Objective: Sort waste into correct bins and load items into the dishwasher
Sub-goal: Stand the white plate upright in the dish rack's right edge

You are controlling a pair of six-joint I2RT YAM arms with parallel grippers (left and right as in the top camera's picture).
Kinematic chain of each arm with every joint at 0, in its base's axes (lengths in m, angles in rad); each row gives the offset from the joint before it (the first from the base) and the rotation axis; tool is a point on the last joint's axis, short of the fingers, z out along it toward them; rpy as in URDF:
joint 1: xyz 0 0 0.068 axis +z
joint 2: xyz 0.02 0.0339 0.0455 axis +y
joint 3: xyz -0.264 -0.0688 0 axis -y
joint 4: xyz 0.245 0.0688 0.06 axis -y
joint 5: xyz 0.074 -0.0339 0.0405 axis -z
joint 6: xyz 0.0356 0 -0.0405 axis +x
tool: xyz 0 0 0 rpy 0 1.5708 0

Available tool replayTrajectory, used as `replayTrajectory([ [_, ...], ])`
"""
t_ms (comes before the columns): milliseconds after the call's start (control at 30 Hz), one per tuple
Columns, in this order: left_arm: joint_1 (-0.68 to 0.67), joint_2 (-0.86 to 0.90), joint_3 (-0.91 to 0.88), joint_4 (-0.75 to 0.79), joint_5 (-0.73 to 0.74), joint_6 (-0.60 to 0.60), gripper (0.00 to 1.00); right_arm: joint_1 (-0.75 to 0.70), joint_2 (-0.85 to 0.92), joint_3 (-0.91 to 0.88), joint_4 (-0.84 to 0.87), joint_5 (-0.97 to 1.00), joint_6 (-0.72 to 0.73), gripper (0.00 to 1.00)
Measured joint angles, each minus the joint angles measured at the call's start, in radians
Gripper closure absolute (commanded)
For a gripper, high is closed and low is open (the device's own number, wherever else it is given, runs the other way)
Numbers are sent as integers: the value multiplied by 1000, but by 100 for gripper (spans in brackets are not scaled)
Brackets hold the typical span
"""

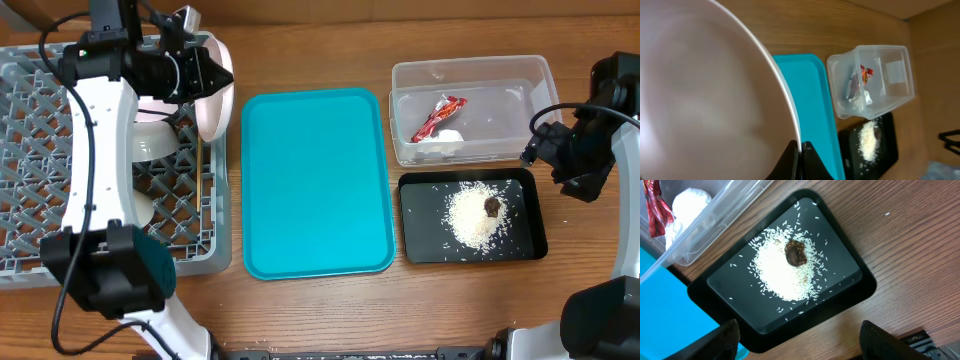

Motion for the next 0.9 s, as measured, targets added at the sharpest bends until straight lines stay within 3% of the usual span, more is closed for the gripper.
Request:
replayTrajectory([
  [67,18,34,0,-9,28,3,94,0,0,0,0,0,0,21],
  [100,31,56,0,-20,43,4,72,0,0,0,0,0,0,22],
  [133,37,65,0,-24,47,5,29,0,0,0,1,0,0,22],
  [167,53,81,0,-32,57,7,4,0,0,0,0,0,0,22],
  [200,63,86,0,-37,62,9,0,0,0,0,1,0,0,22],
  [433,106,67,-1,-67,6,7,0,0,0,0,19,-27,-12,17],
  [533,96,-32,-2,-111,-166,-8,0,8,0,0,86,-138,-90,14],
  [700,57,-208,2,-281,-537,-173,0,137,0,0,296,-255,-182,3],
  [800,50,-211,4,-363,-622,-212,0,264,0,-2,422,-256,-213,0],
  [900,50,-200,-26,-406,-661,-210,0,346,0,-2,441,-218,-217,0],
])
